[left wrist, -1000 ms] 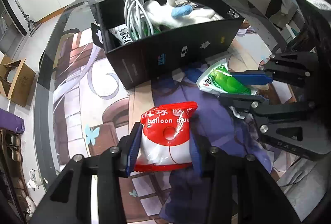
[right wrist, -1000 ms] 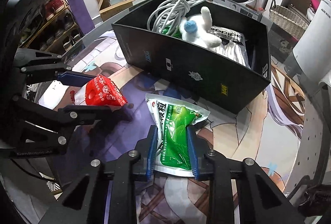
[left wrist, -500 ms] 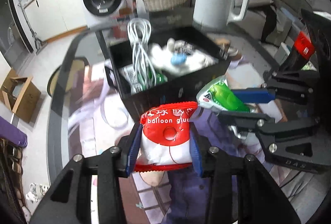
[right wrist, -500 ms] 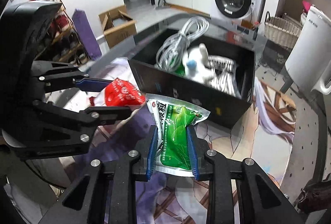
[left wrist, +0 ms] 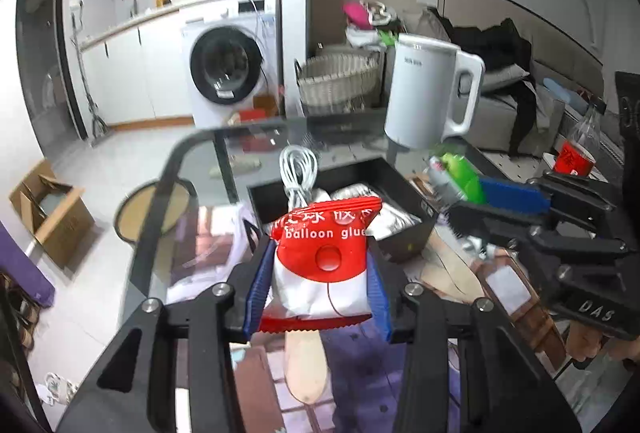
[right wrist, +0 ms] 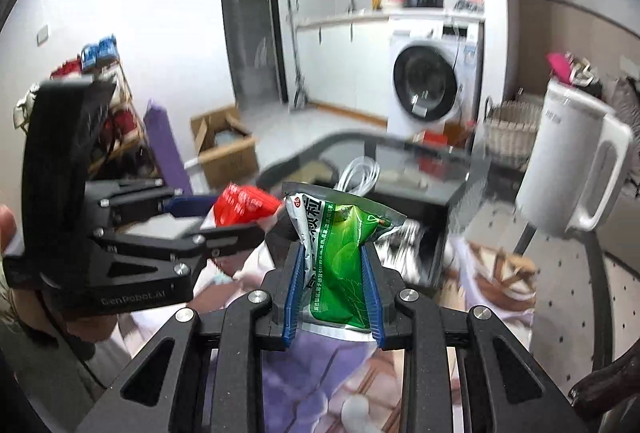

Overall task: Organize soft objects
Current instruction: 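Lift the glue pack with the left gripper while the right lifts the medicine packet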

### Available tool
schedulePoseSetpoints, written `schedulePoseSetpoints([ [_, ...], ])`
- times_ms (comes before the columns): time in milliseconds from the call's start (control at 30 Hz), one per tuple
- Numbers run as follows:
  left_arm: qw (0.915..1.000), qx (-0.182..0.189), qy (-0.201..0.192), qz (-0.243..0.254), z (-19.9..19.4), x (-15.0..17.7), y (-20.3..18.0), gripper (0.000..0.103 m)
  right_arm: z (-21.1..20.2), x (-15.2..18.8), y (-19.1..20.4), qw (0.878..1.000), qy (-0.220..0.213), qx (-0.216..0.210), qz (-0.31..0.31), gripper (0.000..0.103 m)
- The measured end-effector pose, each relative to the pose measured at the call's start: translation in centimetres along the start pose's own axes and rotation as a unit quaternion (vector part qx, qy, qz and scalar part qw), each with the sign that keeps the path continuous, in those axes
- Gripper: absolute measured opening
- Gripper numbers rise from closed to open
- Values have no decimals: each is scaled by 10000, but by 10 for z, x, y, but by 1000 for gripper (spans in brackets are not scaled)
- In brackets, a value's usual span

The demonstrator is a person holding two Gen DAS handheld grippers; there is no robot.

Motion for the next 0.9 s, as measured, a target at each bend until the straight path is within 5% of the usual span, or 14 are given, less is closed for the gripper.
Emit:
schedulePoseSetpoints([
  [433,9923,26,-1241,5,-45,-18,-2,42,-67,-29,22,9816,-1736,733,-294,29],
  [900,9893,117,-1451,-78,-57,-21,1,43,-89,-29,28,9722,-2088,1023,-273,29],
])
Point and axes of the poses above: each gripper's, at about its wrist camera, not at the fingertips, and z roughly the way its jaws point, y to its left, x to its underside, the point moved 6 cm from there along z, roughly the way its jaws point, and after that the axes turned 11 degrees about -z, right-handed, at the moved point
